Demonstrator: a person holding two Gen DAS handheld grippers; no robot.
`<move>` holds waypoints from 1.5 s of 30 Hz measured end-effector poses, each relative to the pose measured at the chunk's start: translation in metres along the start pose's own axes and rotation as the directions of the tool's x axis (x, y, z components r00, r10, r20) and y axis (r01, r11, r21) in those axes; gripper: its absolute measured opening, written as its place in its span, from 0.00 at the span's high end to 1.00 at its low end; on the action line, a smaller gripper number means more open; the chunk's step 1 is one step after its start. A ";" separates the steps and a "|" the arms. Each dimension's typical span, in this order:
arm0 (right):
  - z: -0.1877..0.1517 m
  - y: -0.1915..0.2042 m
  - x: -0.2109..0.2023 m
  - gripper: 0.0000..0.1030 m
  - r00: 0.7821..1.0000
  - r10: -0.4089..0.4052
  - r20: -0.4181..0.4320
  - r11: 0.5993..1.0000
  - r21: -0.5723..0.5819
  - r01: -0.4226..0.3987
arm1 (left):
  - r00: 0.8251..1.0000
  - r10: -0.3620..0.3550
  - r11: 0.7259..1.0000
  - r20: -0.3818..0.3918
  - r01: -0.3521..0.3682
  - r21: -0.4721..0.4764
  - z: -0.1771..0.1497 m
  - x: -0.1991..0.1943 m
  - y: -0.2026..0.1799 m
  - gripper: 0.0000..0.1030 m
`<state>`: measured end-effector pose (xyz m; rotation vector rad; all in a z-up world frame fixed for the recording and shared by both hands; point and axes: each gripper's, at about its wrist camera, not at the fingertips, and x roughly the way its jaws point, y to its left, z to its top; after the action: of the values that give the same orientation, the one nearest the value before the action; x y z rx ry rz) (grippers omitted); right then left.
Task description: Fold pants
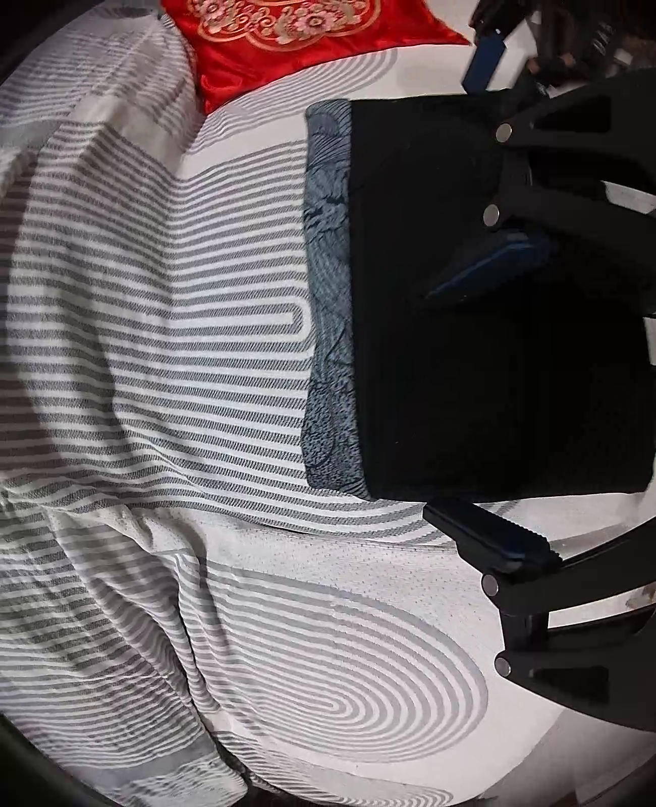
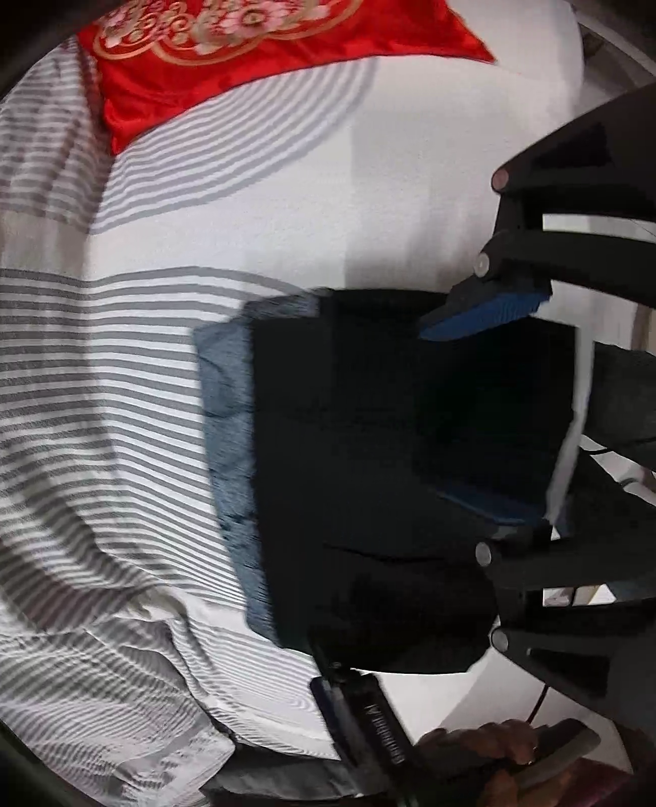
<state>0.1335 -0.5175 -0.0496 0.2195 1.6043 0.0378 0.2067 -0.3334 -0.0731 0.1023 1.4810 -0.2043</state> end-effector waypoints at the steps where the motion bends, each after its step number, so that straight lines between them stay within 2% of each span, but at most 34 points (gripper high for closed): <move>1: -0.005 0.002 0.004 0.36 1.000 -0.009 -0.012 1.000 -0.003 0.009 | 1.000 0.002 1.000 0.000 -0.002 0.009 -0.001 -0.002 -0.001 0.22; 4: -0.014 0.007 0.020 0.25 0.996 -0.065 -0.055 0.997 -0.041 0.063 | 1.000 0.011 0.999 -0.005 -0.010 0.033 -0.006 -0.009 -0.005 0.22; 6: -0.017 0.006 0.017 0.25 0.996 -0.061 -0.060 0.998 -0.016 0.060 | 1.000 0.016 0.999 -0.023 -0.015 0.047 -0.010 -0.012 -0.007 0.22; 11: -0.019 0.009 -0.010 0.22 0.999 -0.053 -0.009 0.998 0.025 0.054 | 0.999 0.022 0.997 -0.030 -0.020 0.074 -0.022 -0.027 -0.009 0.20; 12: -0.020 0.010 -0.014 0.22 0.999 -0.050 -0.002 0.998 0.029 0.050 | 0.999 0.021 0.997 -0.033 -0.018 0.077 -0.025 -0.031 -0.009 0.16; 13: -0.021 0.013 -0.019 0.21 0.999 -0.050 0.007 0.998 0.032 0.050 | 0.999 0.022 0.997 -0.033 -0.019 0.079 -0.028 -0.034 -0.010 0.01; 18: -0.029 0.028 -0.030 0.15 0.997 -0.072 0.031 0.997 0.027 0.071 | 1.000 0.013 0.996 -0.022 -0.011 0.092 -0.043 -0.049 -0.013 0.00; 20: -0.032 0.033 -0.033 0.11 0.995 -0.090 0.040 0.996 0.028 0.089 | 1.000 0.008 0.996 -0.030 -0.005 0.093 -0.050 -0.052 -0.014 0.01; 22: -0.036 0.037 -0.038 0.01 0.992 -0.116 0.057 0.993 0.042 0.114 | 0.999 0.014 0.996 -0.033 -0.011 0.084 -0.057 -0.056 -0.013 0.01; 28: -0.044 0.036 -0.055 0.00 0.987 -0.148 0.068 0.987 0.072 0.143 | 0.998 0.030 0.997 -0.050 -0.027 0.068 -0.069 -0.063 -0.005 0.01; 34: -0.043 0.040 -0.063 0.00 0.985 -0.151 0.077 0.987 0.069 0.146 | 0.997 0.050 0.994 -0.054 -0.044 0.095 -0.076 -0.070 -0.008 0.01; 45: -0.046 0.047 -0.066 0.00 0.986 -0.146 0.075 0.988 0.067 0.141 | 0.997 0.045 0.996 -0.061 -0.040 0.080 -0.078 -0.074 -0.002 0.01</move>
<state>0.0949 -0.4769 0.0249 0.1506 1.5394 -0.1305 0.1240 -0.3148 -0.0068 0.2054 1.5320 -0.2269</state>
